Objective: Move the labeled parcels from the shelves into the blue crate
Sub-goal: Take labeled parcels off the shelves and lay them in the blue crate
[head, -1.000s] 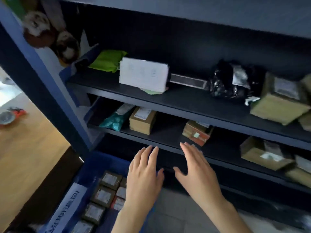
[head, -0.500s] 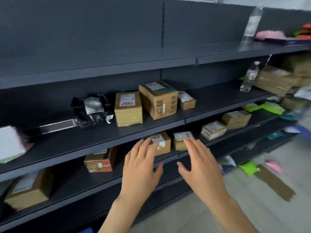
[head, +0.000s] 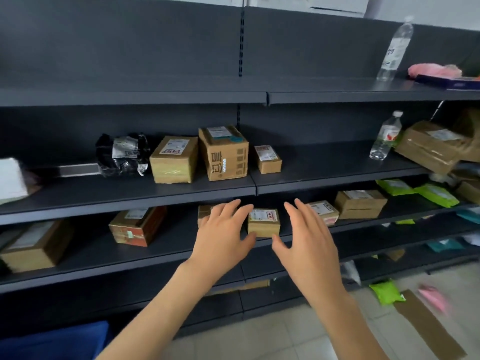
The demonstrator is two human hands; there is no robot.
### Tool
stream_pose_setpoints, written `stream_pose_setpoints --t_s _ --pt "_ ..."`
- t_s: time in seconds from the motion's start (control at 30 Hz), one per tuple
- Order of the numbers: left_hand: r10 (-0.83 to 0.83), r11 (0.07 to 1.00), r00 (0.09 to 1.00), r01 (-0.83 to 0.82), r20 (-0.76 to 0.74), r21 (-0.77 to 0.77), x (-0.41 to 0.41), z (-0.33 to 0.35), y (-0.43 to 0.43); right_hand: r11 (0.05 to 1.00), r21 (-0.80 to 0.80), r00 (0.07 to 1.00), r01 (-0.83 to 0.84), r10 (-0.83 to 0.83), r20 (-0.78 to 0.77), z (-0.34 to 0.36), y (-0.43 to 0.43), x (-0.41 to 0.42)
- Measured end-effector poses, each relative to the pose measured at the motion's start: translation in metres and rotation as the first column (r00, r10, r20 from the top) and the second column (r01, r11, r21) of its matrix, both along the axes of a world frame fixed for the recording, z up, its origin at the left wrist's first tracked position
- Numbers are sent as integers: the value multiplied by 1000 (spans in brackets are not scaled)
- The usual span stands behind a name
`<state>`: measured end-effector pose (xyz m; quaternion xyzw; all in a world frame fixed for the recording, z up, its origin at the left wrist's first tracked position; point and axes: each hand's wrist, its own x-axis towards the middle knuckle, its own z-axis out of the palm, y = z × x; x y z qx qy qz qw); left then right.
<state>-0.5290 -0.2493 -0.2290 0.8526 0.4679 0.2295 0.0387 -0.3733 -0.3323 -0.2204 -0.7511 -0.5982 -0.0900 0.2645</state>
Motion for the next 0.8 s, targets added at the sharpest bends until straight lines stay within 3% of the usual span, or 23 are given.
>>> stream_pose_setpoints --t_s 0.1,0.27,0.57,0.7,0.8 --pt "-43 997 997 39 -57 -72 19 5 8 1000 26 1000 -15 16 -26 2 11 14" --pt "-18 999 998 15 -67 -52 51 17 43 998 33 999 -52 52 -1 5 47 40" --pt "62 970 961 6 271 -244 98 -6 149 997 -2 996 -82 82 23 4 153 105" --pt "344 934 827 -250 446 -257 102 -17 206 992 -61 994 -112 113 12 -2 208 123" --pt "540 841 616 -425 574 -334 102 -16 243 987 -83 991 -136 135 -16 -14 247 135"
